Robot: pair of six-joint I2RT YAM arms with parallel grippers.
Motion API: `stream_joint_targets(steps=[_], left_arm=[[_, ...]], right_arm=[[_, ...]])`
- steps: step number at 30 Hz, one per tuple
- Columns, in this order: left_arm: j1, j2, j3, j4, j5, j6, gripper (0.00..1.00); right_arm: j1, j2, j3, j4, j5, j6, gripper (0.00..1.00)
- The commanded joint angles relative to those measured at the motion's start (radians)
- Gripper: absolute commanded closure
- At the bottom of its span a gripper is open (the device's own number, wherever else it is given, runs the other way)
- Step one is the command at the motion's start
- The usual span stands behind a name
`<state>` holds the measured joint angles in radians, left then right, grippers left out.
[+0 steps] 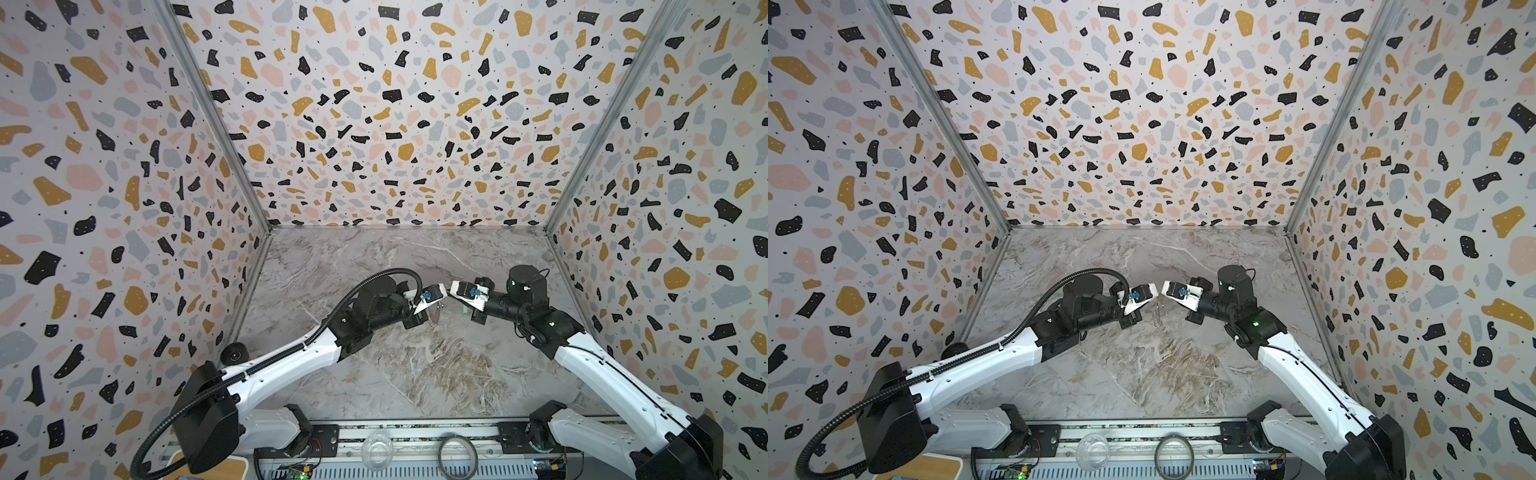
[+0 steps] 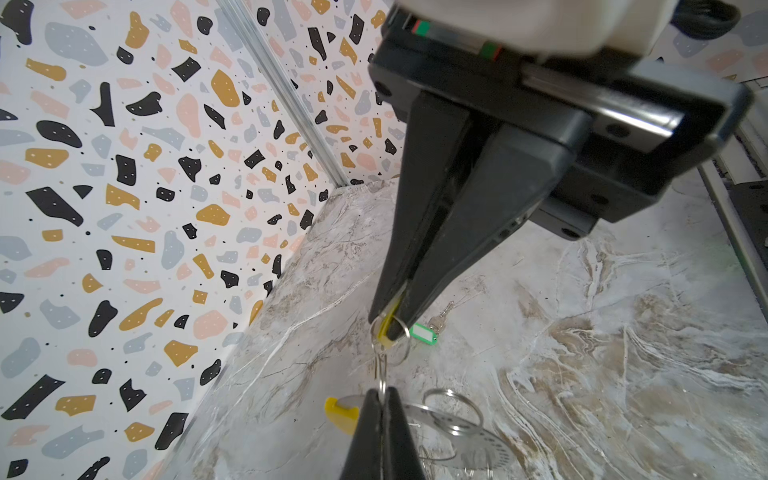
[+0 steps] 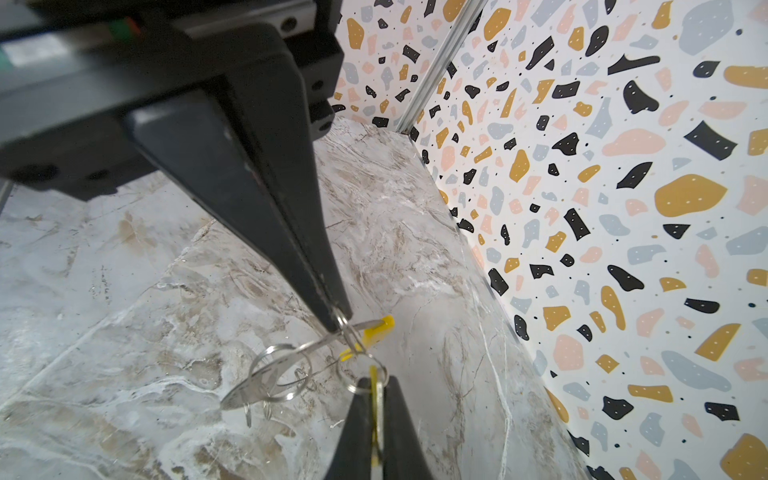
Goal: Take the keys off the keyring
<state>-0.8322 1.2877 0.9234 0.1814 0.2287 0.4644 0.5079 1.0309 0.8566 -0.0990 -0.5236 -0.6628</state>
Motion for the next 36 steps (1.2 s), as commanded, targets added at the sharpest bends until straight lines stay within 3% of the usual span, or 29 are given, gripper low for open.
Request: stream_joint_targets(steps=[1, 12, 23, 27, 32, 36], left_arm=[[0.004, 0.013, 0.037, 0.0, 0.023, -0.027, 1.0], [0.044, 0.055, 0.067, -0.029, 0.155, -0.098, 1.0], [0.051, 0.111, 0.131, -0.116, 0.203, -0.096, 1.0], [0.054, 0.08, 0.098, -0.058, 0.17, -0.106, 0.76], [0.053, 0.052, 0.067, -0.028, 0.129, -0.101, 0.66], [0.05, -0.003, 0.008, 0.052, 0.083, -0.09, 0.64]], right_arm=[[0.011, -0.024, 0.051, -0.008, 0.028, -0.027, 1.0], [0.016, -0.057, 0.04, 0.024, 0.068, -0.067, 1.0], [0.034, -0.055, 0.045, 0.011, 0.073, -0.1, 1.0], [0.035, -0.033, 0.067, -0.037, 0.091, -0.104, 1.0], [0.036, -0.02, 0.082, -0.059, 0.101, -0.109, 1.0], [0.036, 0.009, 0.115, -0.111, 0.1, -0.113, 1.0]])
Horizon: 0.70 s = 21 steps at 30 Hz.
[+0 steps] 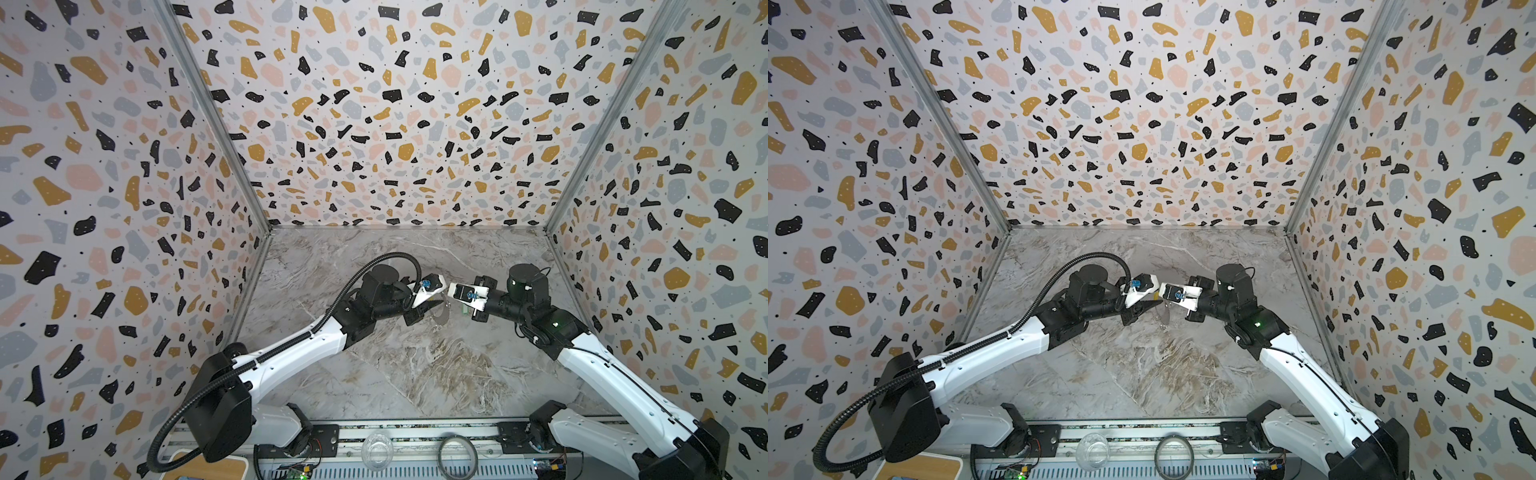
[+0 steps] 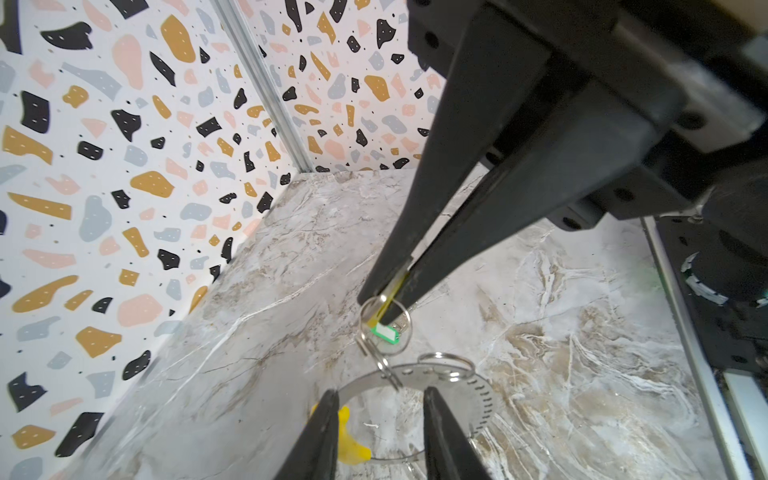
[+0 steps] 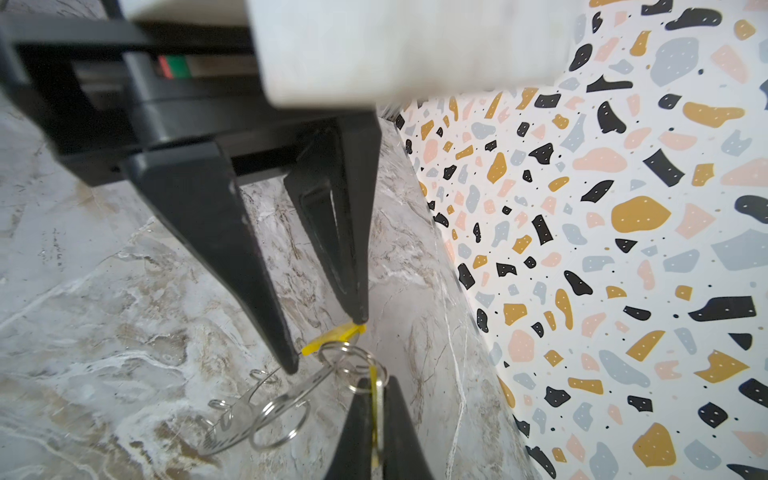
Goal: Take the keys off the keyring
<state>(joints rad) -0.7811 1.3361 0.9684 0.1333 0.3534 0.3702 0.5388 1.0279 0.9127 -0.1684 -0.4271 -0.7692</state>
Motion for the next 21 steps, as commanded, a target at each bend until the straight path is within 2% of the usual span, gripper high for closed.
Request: stream_joint_targets(steps=[1, 6, 14, 21], left_arm=[[-0.004, -0.066, -0.056, 0.126, -0.052, 0.011, 0.64], [-0.014, -0.091, -0.093, 0.183, -0.057, 0.019, 0.61], [-0.033, -0.081, -0.124, 0.286, -0.061, -0.034, 0.6], [-0.07, -0.074, -0.138, 0.291, -0.114, 0.007, 0.61]], right_arm=[[0.004, 0.018, 0.066, -0.05, 0.003, -0.007, 1.0], [0.006, 0.04, 0.095, -0.087, -0.007, -0.002, 1.0], [0.012, 0.059, 0.12, -0.12, -0.017, 0.012, 1.0], [0.013, 0.072, 0.143, -0.154, -0.027, 0.021, 1.0]])
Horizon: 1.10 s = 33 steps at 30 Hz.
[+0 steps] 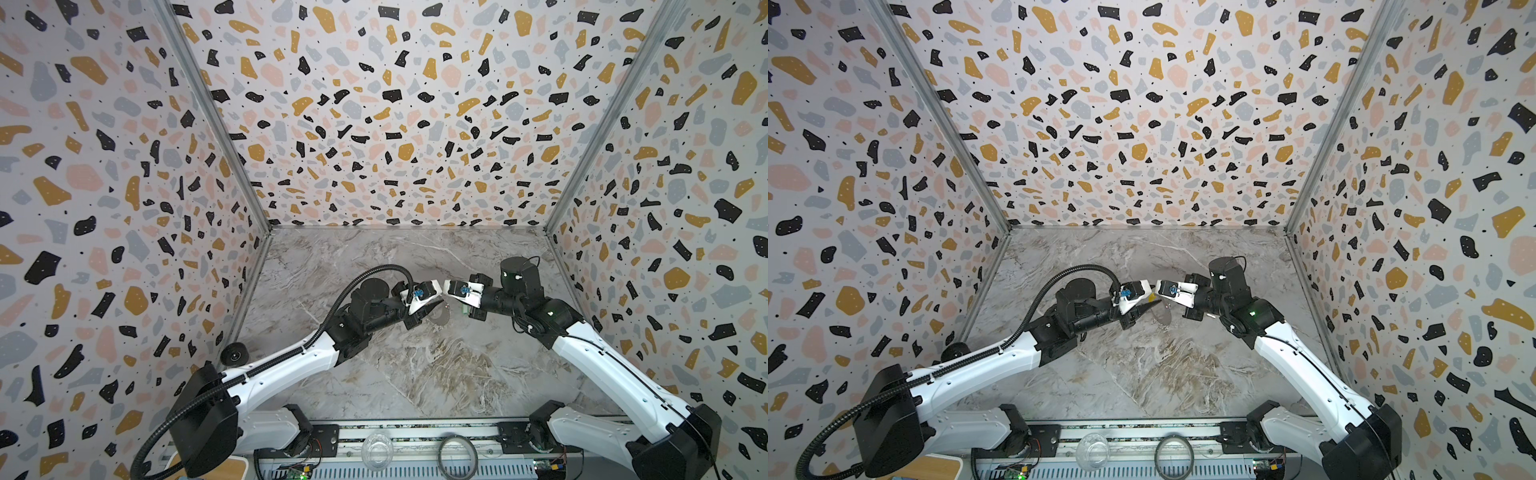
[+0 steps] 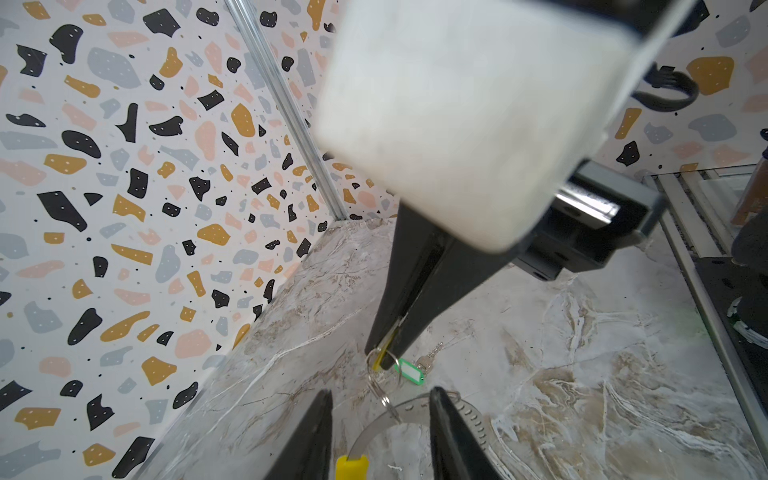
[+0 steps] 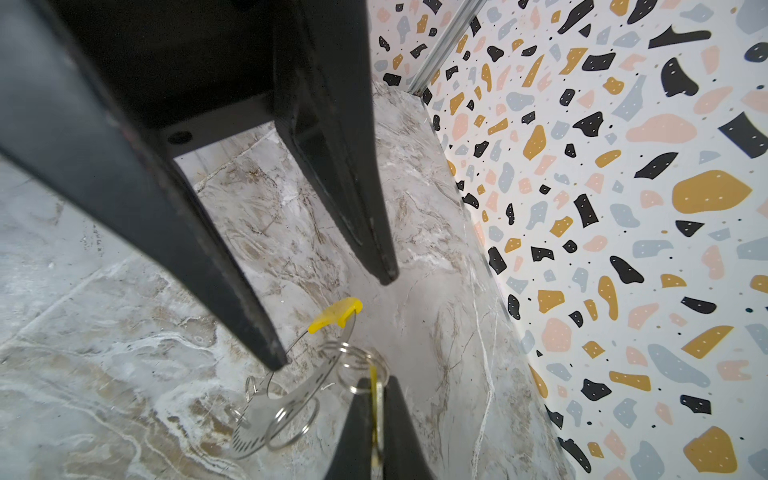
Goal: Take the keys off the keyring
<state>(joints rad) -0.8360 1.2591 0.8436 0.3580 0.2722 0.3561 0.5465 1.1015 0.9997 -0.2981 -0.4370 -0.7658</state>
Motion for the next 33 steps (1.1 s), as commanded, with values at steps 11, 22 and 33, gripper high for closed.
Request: stream_joint_targets(steps=[11, 22, 33], left_arm=[[-0.068, -0.001, -0.031, 0.066, -0.206, 0.093, 0.65], [-0.107, -0.007, -0.037, 0.079, -0.276, 0.161, 0.72], [-0.13, 0.009, -0.025, 0.041, -0.305, 0.201, 0.74]], right_arm=[[0.006, 0.035, 0.123, -0.13, -0.038, 0.018, 1.0], [0.009, 0.064, 0.164, -0.193, -0.058, 0.031, 1.0], [0.014, 0.075, 0.186, -0.224, -0.058, 0.05, 1.0]])
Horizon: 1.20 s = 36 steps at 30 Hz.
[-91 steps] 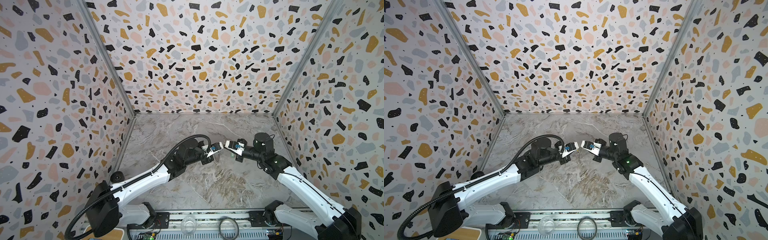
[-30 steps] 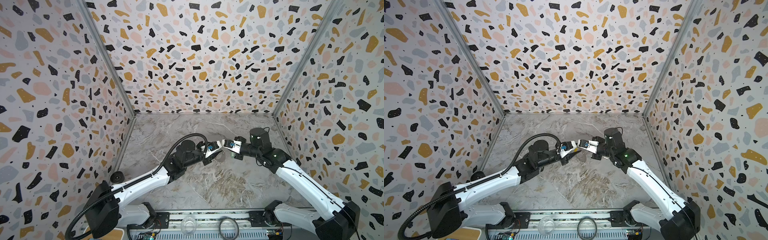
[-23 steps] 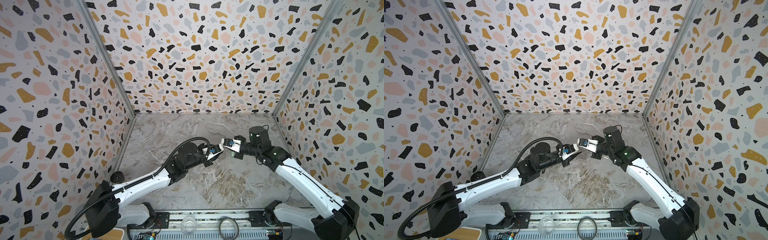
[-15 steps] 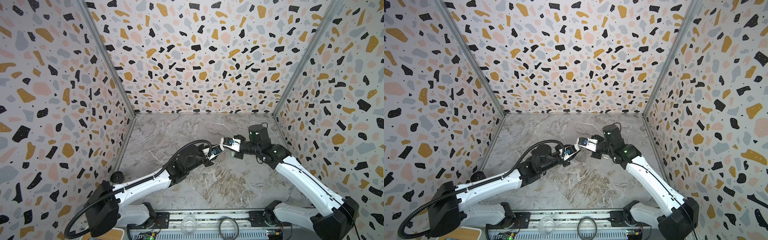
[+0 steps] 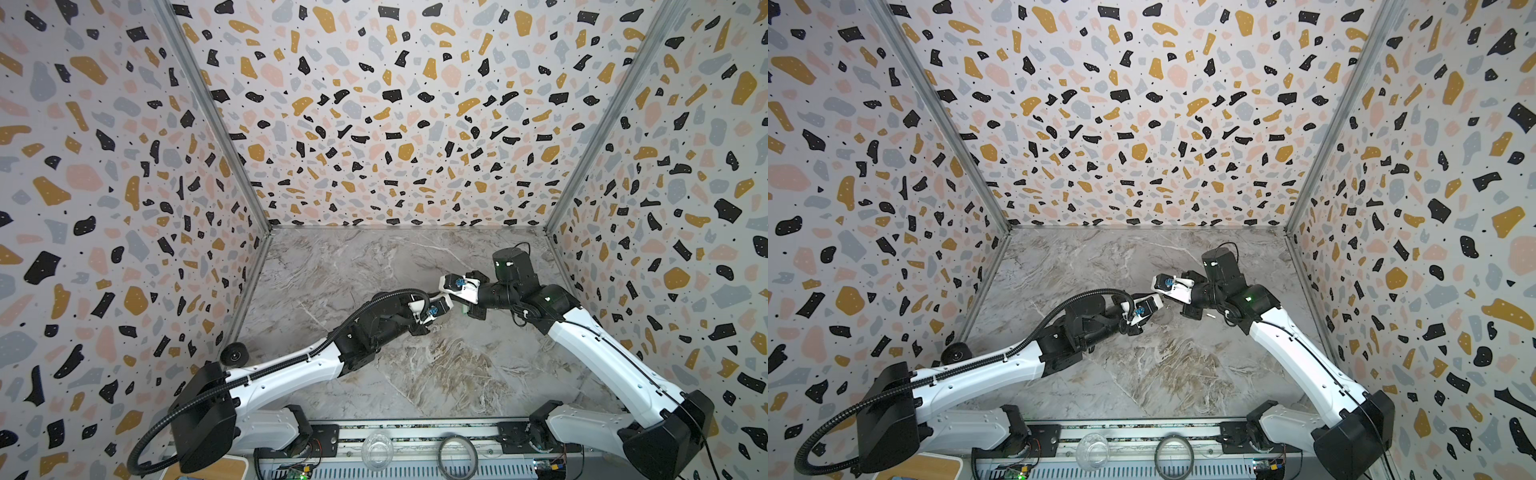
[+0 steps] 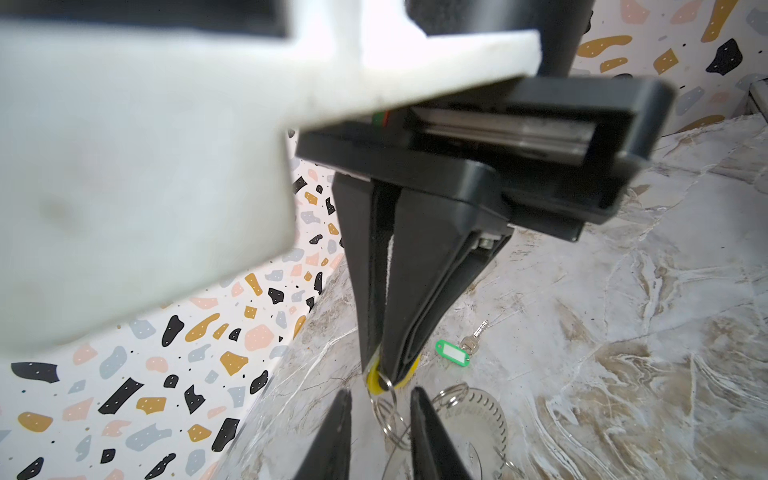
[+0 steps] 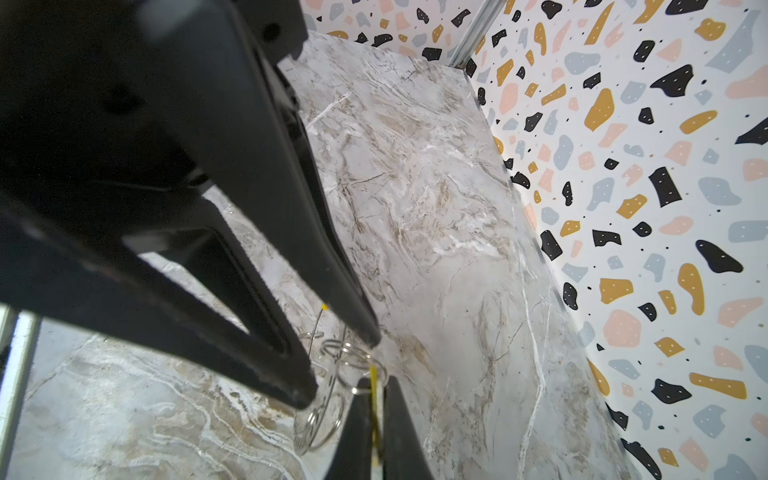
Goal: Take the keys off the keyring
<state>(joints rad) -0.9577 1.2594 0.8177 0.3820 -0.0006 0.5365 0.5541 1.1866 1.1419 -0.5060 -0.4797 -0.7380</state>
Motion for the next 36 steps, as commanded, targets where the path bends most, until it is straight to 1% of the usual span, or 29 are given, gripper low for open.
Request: stream_joint_targets(steps=[1, 4, 12, 16, 19, 25, 31, 33, 36], left_arm=[[-0.012, 0.011, 0.003, 0.015, -0.051, 0.022, 0.74], [-0.021, 0.016, 0.007, 0.012, -0.088, 0.026, 0.78], [-0.039, 0.024, 0.015, -0.006, -0.131, 0.05, 0.78], [-0.049, 0.025, 0.017, 0.01, -0.179, 0.049, 0.83], [-0.051, 0.023, 0.016, 0.018, -0.196, 0.049, 0.84], [-0.055, 0.019, 0.012, 0.027, -0.198, 0.052, 0.89], [-0.056, 0.001, -0.006, 0.045, -0.164, 0.059, 0.96], [-0.057, -0.003, -0.01, 0.047, -0.155, 0.061, 1.0], [-0.057, -0.006, -0.012, 0.045, -0.142, 0.062, 1.0]], right_arm=[[0.007, -0.011, 0.044, -0.018, -0.016, 0.023, 1.0], [0.01, -0.01, 0.044, -0.019, -0.016, 0.025, 1.0], [0.016, -0.008, 0.056, -0.031, -0.013, 0.029, 1.0], [0.02, -0.004, 0.055, -0.038, -0.015, 0.029, 1.0], [0.021, -0.003, 0.053, -0.043, -0.012, 0.029, 1.0], [0.025, -0.002, 0.053, -0.044, -0.013, 0.031, 1.0], [0.027, 0.002, 0.051, -0.05, -0.017, 0.029, 1.0], [0.027, 0.001, 0.051, -0.049, -0.013, 0.025, 1.0], [0.027, -0.001, 0.051, -0.046, -0.011, 0.02, 1.0]])
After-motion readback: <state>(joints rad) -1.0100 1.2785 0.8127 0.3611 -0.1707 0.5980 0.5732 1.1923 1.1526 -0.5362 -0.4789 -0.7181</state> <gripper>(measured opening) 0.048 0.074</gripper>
